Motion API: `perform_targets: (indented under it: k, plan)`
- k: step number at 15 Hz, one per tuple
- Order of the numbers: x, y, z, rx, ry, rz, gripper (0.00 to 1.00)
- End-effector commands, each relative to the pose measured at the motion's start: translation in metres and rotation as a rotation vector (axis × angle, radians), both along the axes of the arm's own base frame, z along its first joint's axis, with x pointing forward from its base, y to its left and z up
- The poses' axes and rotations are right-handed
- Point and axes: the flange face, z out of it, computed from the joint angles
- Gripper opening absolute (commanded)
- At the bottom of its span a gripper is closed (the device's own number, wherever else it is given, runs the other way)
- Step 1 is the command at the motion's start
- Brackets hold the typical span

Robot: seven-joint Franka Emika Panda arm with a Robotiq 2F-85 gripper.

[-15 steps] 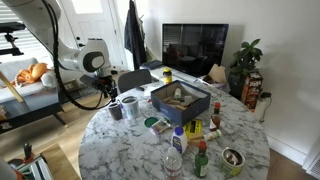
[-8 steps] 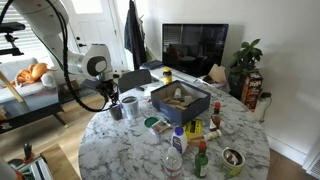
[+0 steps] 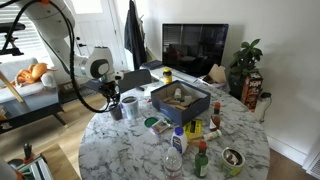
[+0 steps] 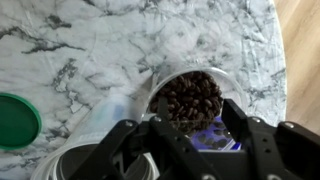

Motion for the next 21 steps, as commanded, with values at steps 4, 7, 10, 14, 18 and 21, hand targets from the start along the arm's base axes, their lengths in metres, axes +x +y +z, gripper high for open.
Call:
perform_targets:
  k: [4, 7, 10, 14, 18, 21]
  plan:
    - [0.006, 0.004, -0.018, -0.006, 0.006, 0.019, 0.6]
    - [0.007, 0.006, -0.023, -0.013, 0.012, 0.021, 0.62]
    - [0.008, 0.008, -0.026, -0.017, 0.012, 0.028, 0.63]
    - [0.008, 0.011, -0.029, -0.018, 0.018, 0.032, 0.58]
    - [0.008, 0.011, -0.033, -0.022, 0.024, 0.033, 0.42]
    - [0.009, 0.011, -0.033, -0.02, 0.024, 0.032, 0.24]
